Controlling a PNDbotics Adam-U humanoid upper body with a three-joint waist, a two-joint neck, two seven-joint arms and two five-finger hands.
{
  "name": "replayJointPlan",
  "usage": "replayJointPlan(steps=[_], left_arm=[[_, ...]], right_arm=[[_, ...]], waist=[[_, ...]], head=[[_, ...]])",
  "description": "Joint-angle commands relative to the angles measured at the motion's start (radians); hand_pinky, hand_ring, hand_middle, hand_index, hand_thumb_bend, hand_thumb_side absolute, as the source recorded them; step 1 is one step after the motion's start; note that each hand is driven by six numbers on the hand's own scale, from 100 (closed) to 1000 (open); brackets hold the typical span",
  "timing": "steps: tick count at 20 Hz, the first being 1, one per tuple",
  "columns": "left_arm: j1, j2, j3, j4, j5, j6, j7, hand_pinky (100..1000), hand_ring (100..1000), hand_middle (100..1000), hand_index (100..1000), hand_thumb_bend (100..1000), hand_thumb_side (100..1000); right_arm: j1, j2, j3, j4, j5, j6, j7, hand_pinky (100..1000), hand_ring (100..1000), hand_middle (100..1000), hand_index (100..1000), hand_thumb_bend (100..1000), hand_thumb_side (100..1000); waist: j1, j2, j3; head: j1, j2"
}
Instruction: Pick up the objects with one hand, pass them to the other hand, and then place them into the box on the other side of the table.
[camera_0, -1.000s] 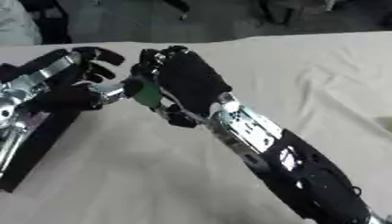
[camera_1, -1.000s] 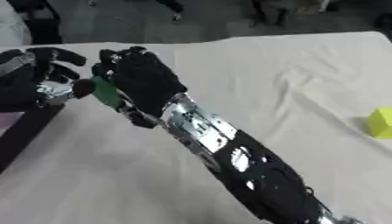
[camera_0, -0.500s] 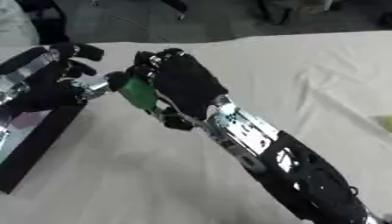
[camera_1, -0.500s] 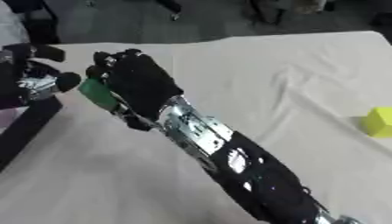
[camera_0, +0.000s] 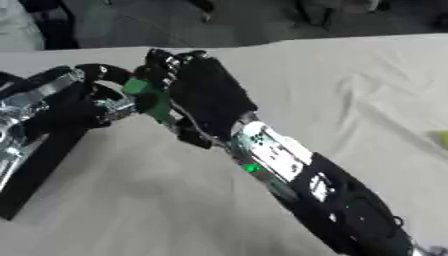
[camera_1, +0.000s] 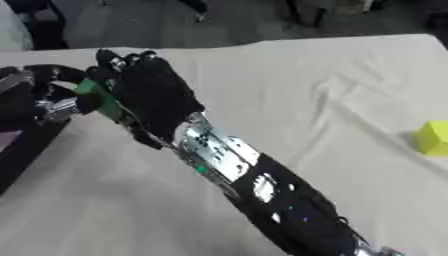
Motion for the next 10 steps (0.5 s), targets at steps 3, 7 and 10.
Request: replayJointPlan(steps=[3,7,10], left_arm=[[-0.02,0.026,-0.002,-0.014,0.009,0.011,-0.037,936,828,844,886,592,601],[-0.032,0.026,-0.015,0.01,0.006,0.028,-0.038,904,807,822,865,549,592],[-0.046,0.015,-0.016,0.027,0.009,0.054,0.021,848,761,775,834,495,559]], right_arm=[[-0.013,0.018,0.002,0.003,0.012,0.01,-0.022,333,334,496,566,170,100],[-0.014,0.025,0.006,0.003,0.003,-0.002,-0.042,333,333,495,565,166,100],[-0.013,0.027,0.011,0.008,-0.01,-0.016,-0.049,334,335,495,565,161,100]], waist=[[0.004,-0.02,0.003],[0.003,-0.022,0.006],[0.001,-0.022,0.008]], head=[[0.0,0.013],[0.001,0.012],[0.004,0.011]])
